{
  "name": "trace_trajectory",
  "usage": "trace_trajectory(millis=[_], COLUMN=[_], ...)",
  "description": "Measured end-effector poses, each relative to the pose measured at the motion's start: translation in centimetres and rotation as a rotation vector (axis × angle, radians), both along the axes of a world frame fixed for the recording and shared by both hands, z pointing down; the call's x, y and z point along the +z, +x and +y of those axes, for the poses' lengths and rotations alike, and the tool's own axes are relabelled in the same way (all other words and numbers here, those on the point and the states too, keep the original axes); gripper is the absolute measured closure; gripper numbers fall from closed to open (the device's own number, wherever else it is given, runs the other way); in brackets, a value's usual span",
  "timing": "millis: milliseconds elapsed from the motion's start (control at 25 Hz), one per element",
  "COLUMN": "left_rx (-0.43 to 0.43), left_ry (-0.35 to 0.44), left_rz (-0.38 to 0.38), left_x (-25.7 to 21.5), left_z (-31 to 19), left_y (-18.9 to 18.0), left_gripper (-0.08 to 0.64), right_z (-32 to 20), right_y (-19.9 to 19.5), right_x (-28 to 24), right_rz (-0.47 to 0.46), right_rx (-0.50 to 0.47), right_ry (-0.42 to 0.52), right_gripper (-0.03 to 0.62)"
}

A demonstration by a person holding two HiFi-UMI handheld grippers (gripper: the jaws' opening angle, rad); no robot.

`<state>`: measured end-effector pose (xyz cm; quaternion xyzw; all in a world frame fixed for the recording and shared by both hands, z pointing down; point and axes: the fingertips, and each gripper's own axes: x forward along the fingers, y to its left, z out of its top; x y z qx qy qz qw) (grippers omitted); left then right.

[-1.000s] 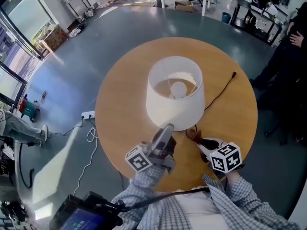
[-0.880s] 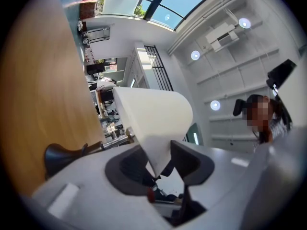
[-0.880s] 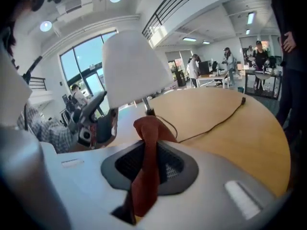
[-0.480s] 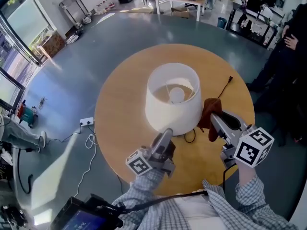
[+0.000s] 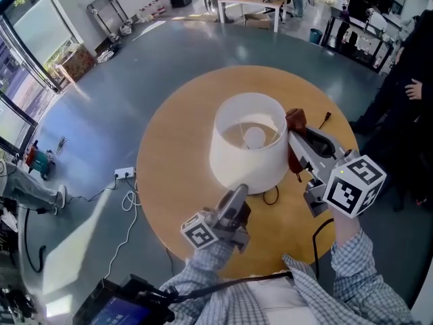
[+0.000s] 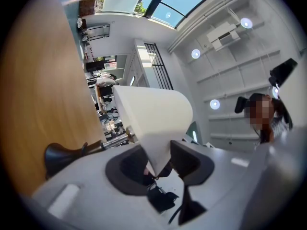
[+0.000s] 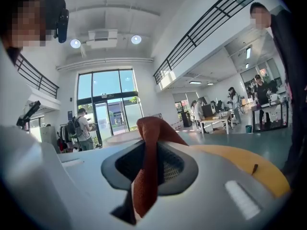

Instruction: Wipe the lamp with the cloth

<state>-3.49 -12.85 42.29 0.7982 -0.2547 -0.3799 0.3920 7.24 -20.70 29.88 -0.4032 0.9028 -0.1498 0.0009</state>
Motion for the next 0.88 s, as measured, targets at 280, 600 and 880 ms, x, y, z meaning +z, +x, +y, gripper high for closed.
trace_trajectory(millis=[280,600,880], left_rx=[0.006,0.006,0.014], left_ry=[0.002,-0.002,-0.002], left_rz=[0.0,0.005,0.005], left_x=[0.0,-0.3,0.1], left_z=[0.3,0.5,0.6], left_y=[0.1,0.4,0.4], left_gripper=[0.413,0.414,0.414], right_z=[-0.5,-2.3,-4.7], right_y=[1.9,1.9,-0.1], right_x=[7.6,4.4,-0.7], right_rz=[0.058,0.055,0.033], right_rx=[0.028,-0.009,-0.103], right_ry=[-0.171,-0.111,0.0], right_gripper=[0.523,0.523,0.523])
